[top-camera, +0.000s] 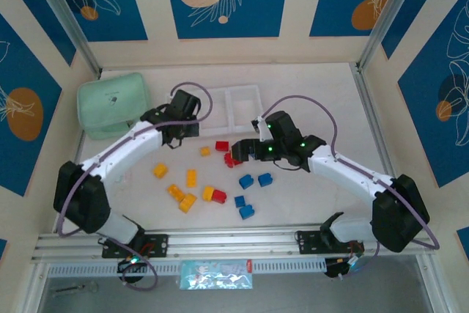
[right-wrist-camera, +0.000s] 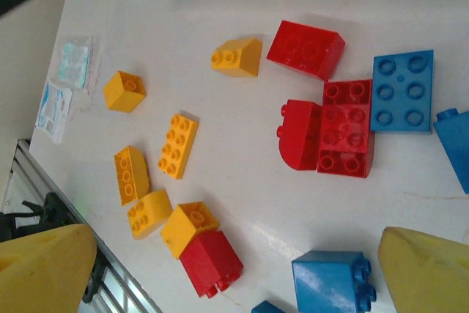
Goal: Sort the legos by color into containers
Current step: Place the lego in the container, then pick up the lego from the center of the table.
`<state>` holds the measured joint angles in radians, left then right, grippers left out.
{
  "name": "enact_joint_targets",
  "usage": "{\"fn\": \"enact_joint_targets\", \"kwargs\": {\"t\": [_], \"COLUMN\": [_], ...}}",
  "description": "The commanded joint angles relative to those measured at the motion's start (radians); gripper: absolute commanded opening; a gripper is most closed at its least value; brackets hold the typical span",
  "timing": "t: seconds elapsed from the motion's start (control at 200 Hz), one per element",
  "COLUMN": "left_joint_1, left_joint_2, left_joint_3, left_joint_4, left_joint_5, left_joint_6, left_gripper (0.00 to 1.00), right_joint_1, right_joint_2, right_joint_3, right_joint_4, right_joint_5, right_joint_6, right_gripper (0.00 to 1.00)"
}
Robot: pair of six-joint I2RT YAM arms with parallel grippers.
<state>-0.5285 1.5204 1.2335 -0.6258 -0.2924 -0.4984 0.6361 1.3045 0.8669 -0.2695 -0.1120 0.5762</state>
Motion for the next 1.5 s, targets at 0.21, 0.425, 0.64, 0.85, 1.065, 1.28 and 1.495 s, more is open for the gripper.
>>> {"fn": "enact_joint_targets", "kwargs": {"t": [0.21, 0.425, 0.64, 0.85, 1.065, 1.28, 1.495], "left_joint_1": [0.126, 0.146, 0.148, 0.129, 0.019, -0.143, -0.261], "left_joint_2": [0.293, 0.417, 0.345, 0.170, 0.027, -0.047, 0.029], "left_joint_3": [0.243, 0.342, 0.270, 0.116, -0.037, -0.142, -0.152], "left_joint_4": [0.046, 0.042, 0.066, 0.113, 0.118, 0.141, 0.175], "left_joint_5": [0.018, 0.061, 0.072, 0.191, 0.254, 0.274, 0.248], "left_joint_6": [0.069, 0.064, 0.052, 0.015, -0.024, -0.105, -0.184], "left_gripper": [0.18, 0.30, 0.45, 0.49, 0.52, 0.55, 0.57], "right_joint_1": [0.001, -0.012, -0.028, -0.072, -0.137, -0.167, -0.202], "right_joint_2": [0.044, 0.033, 0.001, -0.038, -0.084, -0.140, -0.164], "right_joint_3": [0.075, 0.080, 0.076, 0.032, -0.067, -0.145, -0.207], "right_joint_4": [0.013, -0.001, -0.015, -0.027, -0.017, -0.063, -0.064], "right_joint_5": [0.024, 0.025, 0.015, -0.002, -0.063, -0.058, -0.075], "right_joint_6": [0.004, 0.004, -0.004, 0.005, 0.034, 0.013, 0.020], "right_gripper": [0.99, 0.99, 0.99, 0.99, 0.99, 0.99, 0.99]}}
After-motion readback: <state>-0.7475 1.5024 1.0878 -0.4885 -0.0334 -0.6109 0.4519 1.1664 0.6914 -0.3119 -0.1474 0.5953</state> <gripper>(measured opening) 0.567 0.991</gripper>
